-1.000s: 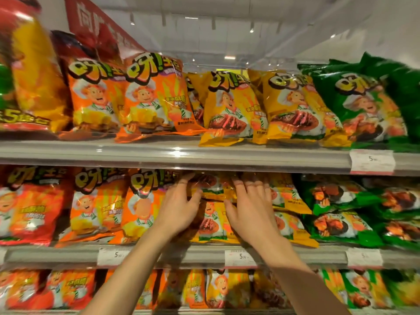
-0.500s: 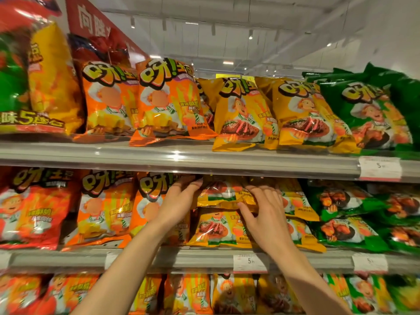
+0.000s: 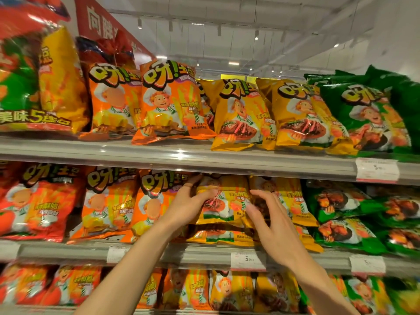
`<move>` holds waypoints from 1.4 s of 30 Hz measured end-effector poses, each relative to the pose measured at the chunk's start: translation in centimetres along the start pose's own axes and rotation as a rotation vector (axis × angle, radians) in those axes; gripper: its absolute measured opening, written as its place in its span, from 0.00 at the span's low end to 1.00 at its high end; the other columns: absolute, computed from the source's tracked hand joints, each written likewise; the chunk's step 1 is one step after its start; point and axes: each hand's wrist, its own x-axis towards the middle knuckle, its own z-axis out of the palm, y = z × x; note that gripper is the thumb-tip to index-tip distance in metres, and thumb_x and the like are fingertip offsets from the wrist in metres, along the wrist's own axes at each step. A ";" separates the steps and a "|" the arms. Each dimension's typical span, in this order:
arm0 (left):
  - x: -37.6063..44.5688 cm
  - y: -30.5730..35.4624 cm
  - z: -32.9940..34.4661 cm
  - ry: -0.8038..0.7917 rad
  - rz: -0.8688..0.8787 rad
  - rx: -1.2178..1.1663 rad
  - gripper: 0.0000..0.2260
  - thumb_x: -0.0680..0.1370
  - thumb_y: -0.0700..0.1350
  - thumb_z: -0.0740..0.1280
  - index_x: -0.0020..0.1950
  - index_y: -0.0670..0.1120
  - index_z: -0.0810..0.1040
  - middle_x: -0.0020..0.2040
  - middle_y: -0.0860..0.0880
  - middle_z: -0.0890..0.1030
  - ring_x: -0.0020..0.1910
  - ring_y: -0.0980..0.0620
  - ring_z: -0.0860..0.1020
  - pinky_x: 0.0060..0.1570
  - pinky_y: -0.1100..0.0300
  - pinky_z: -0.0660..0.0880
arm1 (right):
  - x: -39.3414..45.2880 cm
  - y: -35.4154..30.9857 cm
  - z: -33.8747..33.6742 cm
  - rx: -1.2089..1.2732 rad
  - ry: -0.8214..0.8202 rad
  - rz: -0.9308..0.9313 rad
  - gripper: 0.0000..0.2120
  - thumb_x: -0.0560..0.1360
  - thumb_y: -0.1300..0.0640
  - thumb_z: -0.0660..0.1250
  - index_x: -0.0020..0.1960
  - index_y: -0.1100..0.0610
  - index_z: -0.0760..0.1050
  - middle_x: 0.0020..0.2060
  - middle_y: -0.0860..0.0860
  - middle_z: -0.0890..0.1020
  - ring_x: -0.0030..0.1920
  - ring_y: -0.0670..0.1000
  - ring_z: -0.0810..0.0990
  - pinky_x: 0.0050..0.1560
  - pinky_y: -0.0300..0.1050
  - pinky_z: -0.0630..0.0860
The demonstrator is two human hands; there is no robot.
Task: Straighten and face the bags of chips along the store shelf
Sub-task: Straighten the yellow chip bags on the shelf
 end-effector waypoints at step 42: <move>-8.2 -3.1 -8.5 0.206 0.240 0.180 0.34 0.77 0.57 0.68 0.78 0.68 0.55 0.72 0.76 0.58 0.65 0.84 0.55 0.66 0.68 0.58 | 1.9 -6.4 6.5 0.184 -0.104 0.163 0.27 0.79 0.38 0.60 0.75 0.45 0.62 0.72 0.44 0.67 0.69 0.46 0.70 0.67 0.48 0.71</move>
